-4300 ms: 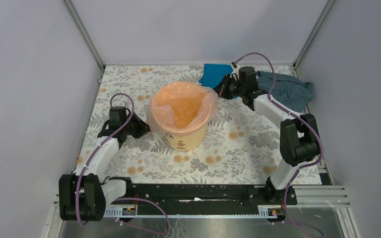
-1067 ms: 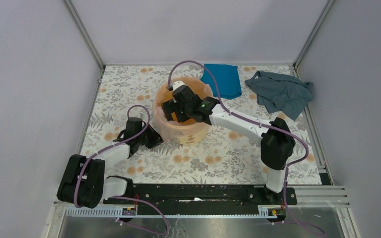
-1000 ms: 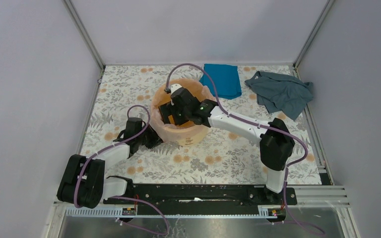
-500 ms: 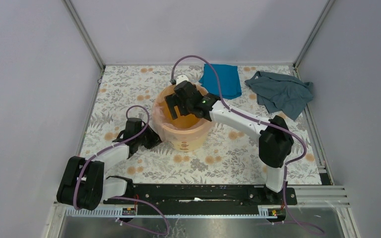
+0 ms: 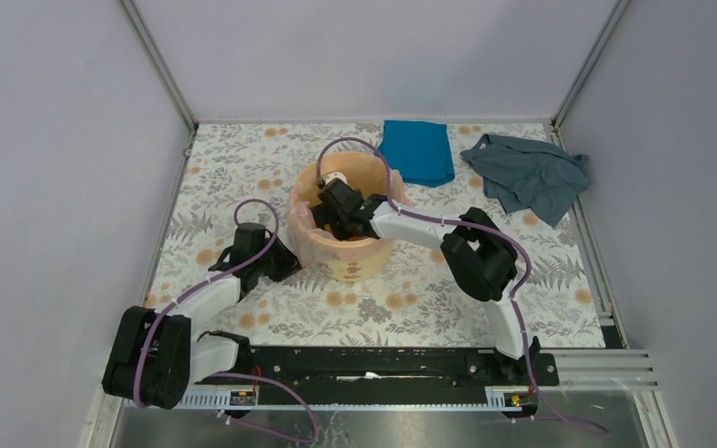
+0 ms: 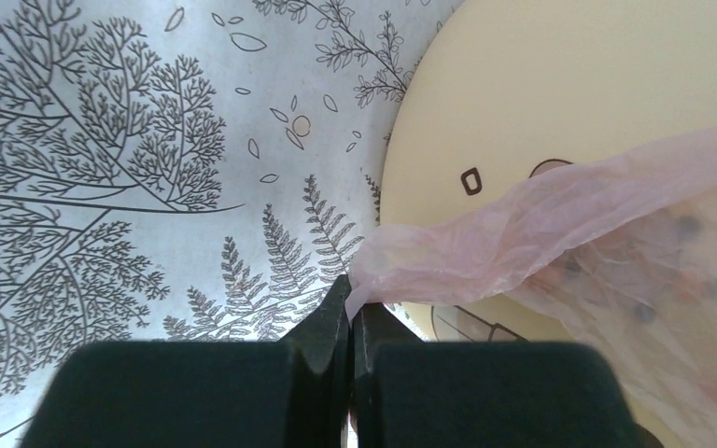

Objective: Put the trash bags into the trash bin

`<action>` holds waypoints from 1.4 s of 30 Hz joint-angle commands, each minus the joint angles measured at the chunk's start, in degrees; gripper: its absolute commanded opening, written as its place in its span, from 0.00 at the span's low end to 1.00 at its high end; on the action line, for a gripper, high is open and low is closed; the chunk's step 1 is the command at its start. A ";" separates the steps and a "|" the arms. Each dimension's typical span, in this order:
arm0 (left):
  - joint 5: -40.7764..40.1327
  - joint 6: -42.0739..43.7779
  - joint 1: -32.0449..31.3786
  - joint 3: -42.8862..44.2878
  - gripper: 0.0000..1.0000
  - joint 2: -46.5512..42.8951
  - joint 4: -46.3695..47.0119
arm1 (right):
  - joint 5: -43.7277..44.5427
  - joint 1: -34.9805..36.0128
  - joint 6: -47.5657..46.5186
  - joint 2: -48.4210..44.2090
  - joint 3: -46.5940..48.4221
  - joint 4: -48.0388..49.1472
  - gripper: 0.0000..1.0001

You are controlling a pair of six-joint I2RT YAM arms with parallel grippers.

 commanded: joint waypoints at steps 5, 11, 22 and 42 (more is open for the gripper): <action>-3.26 1.99 0.30 0.84 0.03 -2.63 -2.52 | -1.39 0.43 1.89 0.80 2.94 1.06 1.00; -3.96 2.03 0.38 0.98 0.04 -3.11 -3.38 | 0.73 0.38 0.95 -8.58 4.34 -3.99 1.00; -4.75 0.89 0.38 1.27 0.11 -5.09 -4.72 | 2.63 0.28 -1.32 -22.27 6.17 -8.17 1.00; -22.32 5.24 0.39 21.94 0.86 -29.61 -30.88 | 19.17 0.26 -9.22 -61.60 -13.33 -7.79 1.00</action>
